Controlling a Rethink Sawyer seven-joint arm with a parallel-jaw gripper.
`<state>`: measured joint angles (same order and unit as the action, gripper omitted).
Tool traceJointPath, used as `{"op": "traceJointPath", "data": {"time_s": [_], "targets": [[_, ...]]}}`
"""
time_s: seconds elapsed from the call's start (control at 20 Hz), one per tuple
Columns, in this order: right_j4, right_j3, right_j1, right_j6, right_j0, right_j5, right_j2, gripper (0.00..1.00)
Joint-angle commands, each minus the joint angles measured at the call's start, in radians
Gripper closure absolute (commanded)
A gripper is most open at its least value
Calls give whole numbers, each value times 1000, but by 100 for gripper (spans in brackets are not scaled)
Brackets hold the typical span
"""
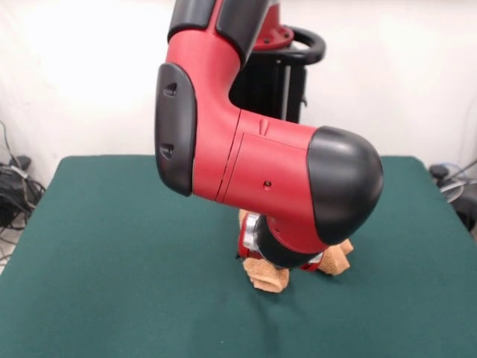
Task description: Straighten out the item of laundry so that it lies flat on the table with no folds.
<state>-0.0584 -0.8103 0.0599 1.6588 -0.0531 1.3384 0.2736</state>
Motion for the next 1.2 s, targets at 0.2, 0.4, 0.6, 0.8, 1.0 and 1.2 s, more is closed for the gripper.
{"op": "traceJointPath", "data": {"time_s": [0.2,0.4,0.6,0.8,1.0,1.2], "targets": [[5,-53,5,166,24,-113,-69,100],[2,-74,23,150,18,-118,-74,100],[1,-86,37,133,12,-124,-78,100],[7,-75,29,123,9,-115,-77,100],[10,-66,15,130,8,-129,-78,100],[1,-43,0,151,11,-137,-83,0]]}}
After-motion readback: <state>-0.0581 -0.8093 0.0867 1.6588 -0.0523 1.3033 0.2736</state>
